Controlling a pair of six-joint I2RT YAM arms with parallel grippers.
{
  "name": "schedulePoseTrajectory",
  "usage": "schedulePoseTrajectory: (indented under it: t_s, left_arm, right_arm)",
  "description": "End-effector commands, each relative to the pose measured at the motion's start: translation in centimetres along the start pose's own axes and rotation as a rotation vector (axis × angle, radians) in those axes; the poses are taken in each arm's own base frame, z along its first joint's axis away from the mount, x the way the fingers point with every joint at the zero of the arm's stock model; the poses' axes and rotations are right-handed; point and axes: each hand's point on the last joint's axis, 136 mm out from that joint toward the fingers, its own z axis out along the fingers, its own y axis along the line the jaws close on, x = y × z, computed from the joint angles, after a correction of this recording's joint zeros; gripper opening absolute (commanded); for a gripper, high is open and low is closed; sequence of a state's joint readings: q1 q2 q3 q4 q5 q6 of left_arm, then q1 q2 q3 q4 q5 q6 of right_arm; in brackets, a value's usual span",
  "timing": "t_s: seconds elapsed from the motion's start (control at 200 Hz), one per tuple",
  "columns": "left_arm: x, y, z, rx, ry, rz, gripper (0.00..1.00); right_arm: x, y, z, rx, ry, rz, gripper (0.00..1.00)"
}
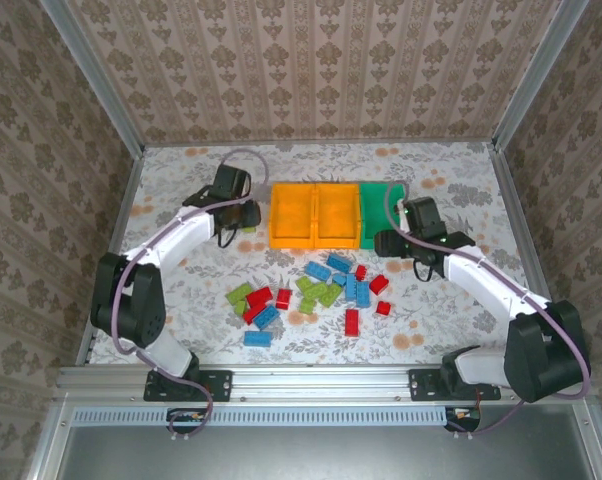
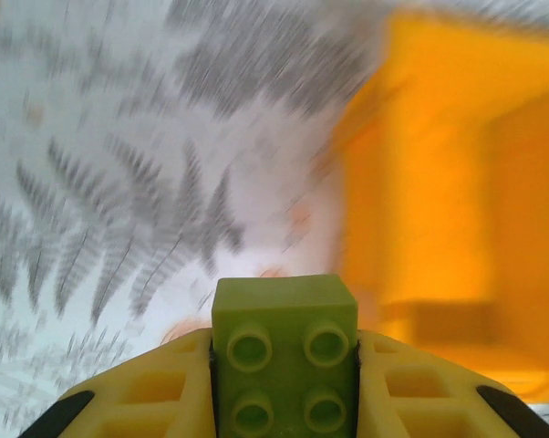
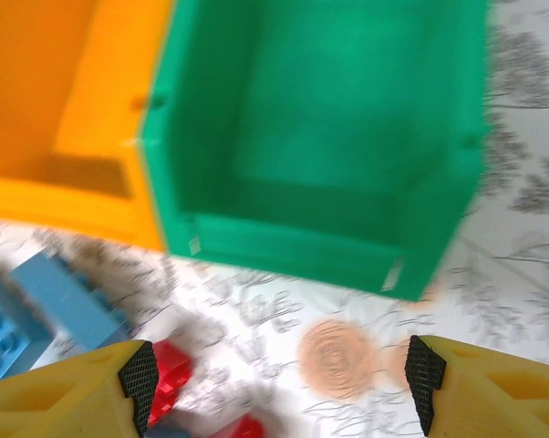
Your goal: Sort the legos into containers by color
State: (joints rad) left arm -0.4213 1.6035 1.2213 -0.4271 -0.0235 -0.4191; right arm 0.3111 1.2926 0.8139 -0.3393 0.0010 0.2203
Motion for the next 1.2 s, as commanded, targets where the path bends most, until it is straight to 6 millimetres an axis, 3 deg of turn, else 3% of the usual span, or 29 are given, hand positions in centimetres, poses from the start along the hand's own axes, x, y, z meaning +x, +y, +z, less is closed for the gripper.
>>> schedulePoseTrajectory:
  t_s: [0.0, 0.045, 0.075, 0.185, 0.39, 0.57, 0.715, 0.875, 1.195]
  left_arm:
    - [-3.2, -3.6, -1.4, 0.100, -0.080, 0.116, 0.27]
    - [-3.7, -4.3, -0.9, 0.122, -0.072, 0.129, 0.27]
    - [-3.3, -6.1, -0.5, 0.154, -0.057, 0.163, 0.27]
    - [-3.5, -7.8, 1.5, 0.197, -0.040, 0.193, 0.27]
    - [-3.5, -9.4, 5.5, 0.236, 0.025, 0.197, 0.26]
    - [-2.9, -9.0, 7.6, 0.197, 0.077, 0.184, 0.29]
    - [-2.2, -8.6, 7.7, 0.174, 0.095, 0.181, 0.41]
    - [-2.1, -8.5, 6.1, 0.177, 0.068, 0.159, 0.62]
    - [-0.9, -7.1, 2.5, 0.175, 0.021, 0.124, 0.79]
  right_arm:
    - [0.9, 2.2, -0.2, -0.047, 0.009, -0.029, 0.74]
    - [1.5, 3.1, -0.1, -0.058, 0.029, -0.029, 0.74]
    - [1.9, 3.6, 0.0, -0.059, 0.039, -0.028, 0.74]
    - [3.2, 6.7, 0.0, -0.116, 0.055, -0.050, 0.74]
    - [5.4, 12.1, 0.7, -0.189, 0.110, -0.087, 0.77]
    - [7.4, 14.1, 2.2, -0.169, 0.153, -0.131, 0.83]
    - [7.7, 15.5, 2.5, -0.153, 0.158, -0.190, 0.85]
    - [7.9, 17.0, 2.9, -0.163, 0.170, -0.230, 0.88]
    - [8.5, 18.3, 3.1, -0.167, 0.211, -0.305, 0.92]
